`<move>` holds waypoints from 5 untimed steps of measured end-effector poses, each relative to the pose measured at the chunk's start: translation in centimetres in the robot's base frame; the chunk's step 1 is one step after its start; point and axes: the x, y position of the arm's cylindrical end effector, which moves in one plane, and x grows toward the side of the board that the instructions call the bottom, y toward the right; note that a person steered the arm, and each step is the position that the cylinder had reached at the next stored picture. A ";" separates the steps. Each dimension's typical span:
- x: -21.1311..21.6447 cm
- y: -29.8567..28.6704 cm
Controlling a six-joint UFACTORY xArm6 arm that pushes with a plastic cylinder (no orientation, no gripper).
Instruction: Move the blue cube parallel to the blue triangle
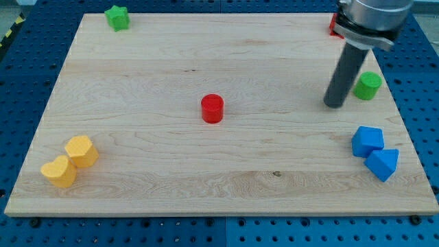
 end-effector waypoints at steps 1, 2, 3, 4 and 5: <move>2.0 2.1; 2.0 2.1; 1.9 2.4; 2.3 6.3; 5.9 8.0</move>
